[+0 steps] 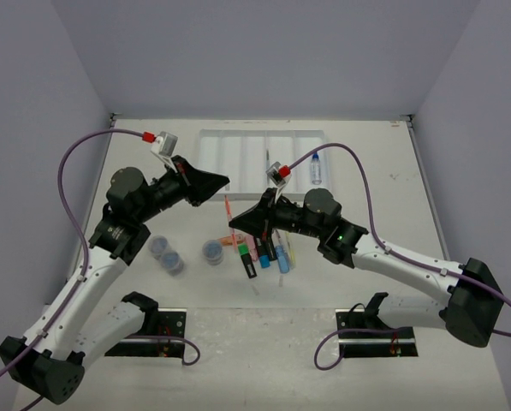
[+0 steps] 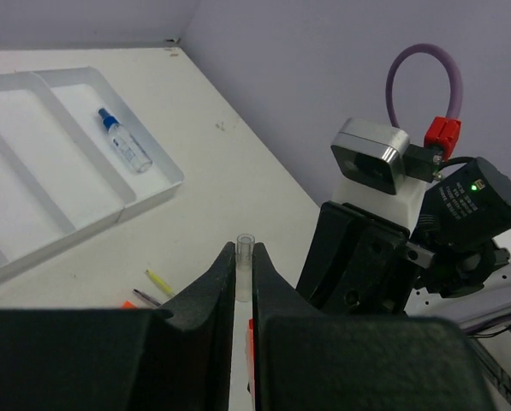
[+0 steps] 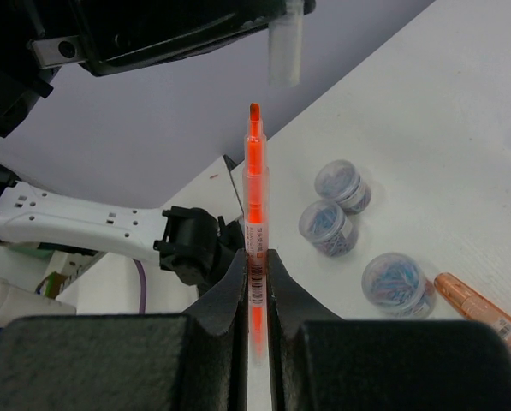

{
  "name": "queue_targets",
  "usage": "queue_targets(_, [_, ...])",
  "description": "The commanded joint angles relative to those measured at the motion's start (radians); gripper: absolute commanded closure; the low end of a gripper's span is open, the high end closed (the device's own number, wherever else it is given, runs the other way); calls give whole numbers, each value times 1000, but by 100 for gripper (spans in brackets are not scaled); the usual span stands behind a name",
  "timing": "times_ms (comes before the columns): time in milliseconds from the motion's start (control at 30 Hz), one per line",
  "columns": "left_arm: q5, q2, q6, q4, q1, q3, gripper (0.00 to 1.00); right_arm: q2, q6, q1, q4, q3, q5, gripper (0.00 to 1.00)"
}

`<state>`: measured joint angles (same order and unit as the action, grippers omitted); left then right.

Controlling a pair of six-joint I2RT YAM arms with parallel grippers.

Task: Sort the stationery into containers
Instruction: Close the pen cap on the pen.

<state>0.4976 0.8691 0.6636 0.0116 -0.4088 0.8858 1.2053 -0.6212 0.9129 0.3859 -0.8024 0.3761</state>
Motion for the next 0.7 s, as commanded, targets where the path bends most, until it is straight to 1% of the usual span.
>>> queue_targets(0, [24, -41, 13, -100, 2, -10, 100, -7, 12, 14, 23, -29, -43, 100])
queue_targets(367, [29, -25, 11, -105, 2, -14, 100, -35, 10, 14, 33, -18, -45, 100])
queue_targets(667, [39, -45, 5, -125, 2, -41, 100, -50, 21, 14, 26, -15, -63, 100])
